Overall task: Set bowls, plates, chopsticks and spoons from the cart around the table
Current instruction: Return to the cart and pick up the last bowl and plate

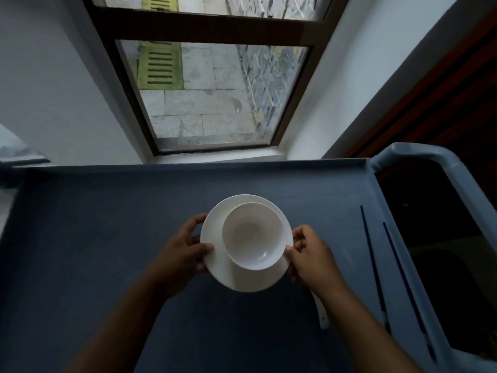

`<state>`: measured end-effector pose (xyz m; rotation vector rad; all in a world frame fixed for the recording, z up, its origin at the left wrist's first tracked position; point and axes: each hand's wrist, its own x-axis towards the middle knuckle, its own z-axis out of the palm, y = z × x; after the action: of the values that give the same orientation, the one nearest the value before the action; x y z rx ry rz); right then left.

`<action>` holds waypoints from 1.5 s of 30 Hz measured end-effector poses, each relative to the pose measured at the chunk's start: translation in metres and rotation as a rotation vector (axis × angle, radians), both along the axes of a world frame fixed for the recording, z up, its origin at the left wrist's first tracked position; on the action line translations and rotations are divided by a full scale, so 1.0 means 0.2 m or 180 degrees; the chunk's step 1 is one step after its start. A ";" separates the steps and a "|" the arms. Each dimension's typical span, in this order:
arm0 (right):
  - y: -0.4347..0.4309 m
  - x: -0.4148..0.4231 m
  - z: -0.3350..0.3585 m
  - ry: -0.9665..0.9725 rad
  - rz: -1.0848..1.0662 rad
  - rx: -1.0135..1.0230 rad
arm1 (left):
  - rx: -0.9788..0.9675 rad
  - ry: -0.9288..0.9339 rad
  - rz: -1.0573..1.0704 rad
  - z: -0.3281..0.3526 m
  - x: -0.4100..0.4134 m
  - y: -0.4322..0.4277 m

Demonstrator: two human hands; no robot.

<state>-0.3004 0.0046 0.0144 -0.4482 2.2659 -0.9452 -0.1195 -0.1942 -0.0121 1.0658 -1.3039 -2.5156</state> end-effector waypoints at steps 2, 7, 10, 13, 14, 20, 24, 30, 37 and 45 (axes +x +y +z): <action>0.09 -0.02 0.02 -0.0099 -0.0035 -0.0162 | 0.0091 0.0051 -0.0045 -0.02 0.02 0.03; 0.37 -0.16 0.03 0.0721 -0.0350 0.0548 | 0.0234 -0.0019 0.0095 -0.07 0.08 0.07; 0.45 -0.09 -0.01 0.0507 -0.0019 0.1165 | 0.0248 -0.0112 0.0092 -0.09 0.10 0.09; 0.45 0.04 -0.08 0.0643 0.0291 0.1332 | 0.0243 -0.0106 0.0025 -0.09 0.09 0.12; 0.43 0.06 -0.09 0.0757 0.0316 0.1336 | 0.0234 -0.0105 -0.0003 -0.09 0.09 0.14; 0.39 0.07 -0.07 0.0594 0.0002 0.1201 | 0.0238 -0.0059 -0.0176 -0.07 0.01 0.24; 0.55 -0.05 -0.02 0.0595 -0.0898 0.1052 | 0.0274 0.0004 -0.0277 -0.07 -0.03 0.33; 0.83 -0.31 0.00 0.1129 -0.1109 0.1531 | 0.0264 0.0048 -0.0286 -0.01 -0.07 0.50; 0.88 -0.47 -0.10 0.1232 -0.0513 0.1935 | 0.0315 -0.0017 0.0028 0.09 -0.04 0.78; 0.89 -0.53 -0.09 0.1362 0.0764 0.1889 | 0.0200 -0.0038 0.0764 0.17 0.07 1.17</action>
<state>-0.4057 0.1830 -0.0040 -0.6738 2.6424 -0.0306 -0.1065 0.0393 0.0226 1.1742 -1.0357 -2.3884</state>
